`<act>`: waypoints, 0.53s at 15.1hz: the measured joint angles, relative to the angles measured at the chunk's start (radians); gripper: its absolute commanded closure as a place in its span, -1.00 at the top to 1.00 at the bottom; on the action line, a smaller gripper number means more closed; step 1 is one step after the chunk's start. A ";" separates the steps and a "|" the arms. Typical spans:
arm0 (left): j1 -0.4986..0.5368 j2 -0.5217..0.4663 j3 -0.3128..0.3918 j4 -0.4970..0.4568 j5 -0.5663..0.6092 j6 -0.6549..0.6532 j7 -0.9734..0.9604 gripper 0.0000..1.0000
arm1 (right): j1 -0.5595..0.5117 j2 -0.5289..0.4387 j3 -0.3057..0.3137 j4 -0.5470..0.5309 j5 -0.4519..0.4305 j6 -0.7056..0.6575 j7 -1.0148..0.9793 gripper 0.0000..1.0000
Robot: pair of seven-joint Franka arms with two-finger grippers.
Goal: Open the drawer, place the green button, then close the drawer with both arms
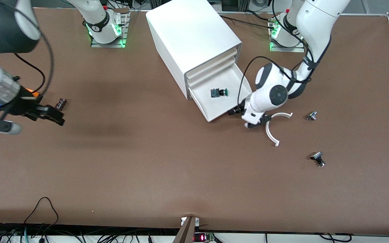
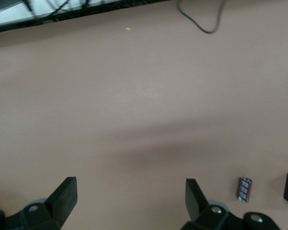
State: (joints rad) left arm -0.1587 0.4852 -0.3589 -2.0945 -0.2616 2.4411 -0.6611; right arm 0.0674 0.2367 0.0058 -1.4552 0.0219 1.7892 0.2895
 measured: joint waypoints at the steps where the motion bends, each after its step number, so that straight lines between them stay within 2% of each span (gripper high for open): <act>1: -0.003 -0.013 -0.017 -0.012 0.000 -0.004 0.000 1.00 | -0.024 -0.009 0.000 -0.021 0.005 0.000 -0.001 1.00; 3: -0.004 -0.052 -0.052 -0.036 0.000 -0.037 0.000 1.00 | -0.046 -0.029 -0.002 -0.050 0.006 -0.020 -0.003 1.00; 6: -0.015 -0.102 -0.101 -0.079 0.000 -0.095 0.000 1.00 | -0.036 -0.061 0.008 -0.058 0.006 -0.133 -0.003 1.00; 8: -0.050 -0.109 -0.110 -0.116 0.000 -0.101 0.000 1.00 | -0.030 -0.074 0.004 -0.062 0.006 -0.116 -0.103 1.00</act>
State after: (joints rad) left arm -0.2082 0.3761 -0.4692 -2.2103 -0.2617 2.3398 -0.6610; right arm 0.0374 0.1629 0.0095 -1.5172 0.0277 1.6729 0.1865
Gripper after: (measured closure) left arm 0.000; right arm 0.000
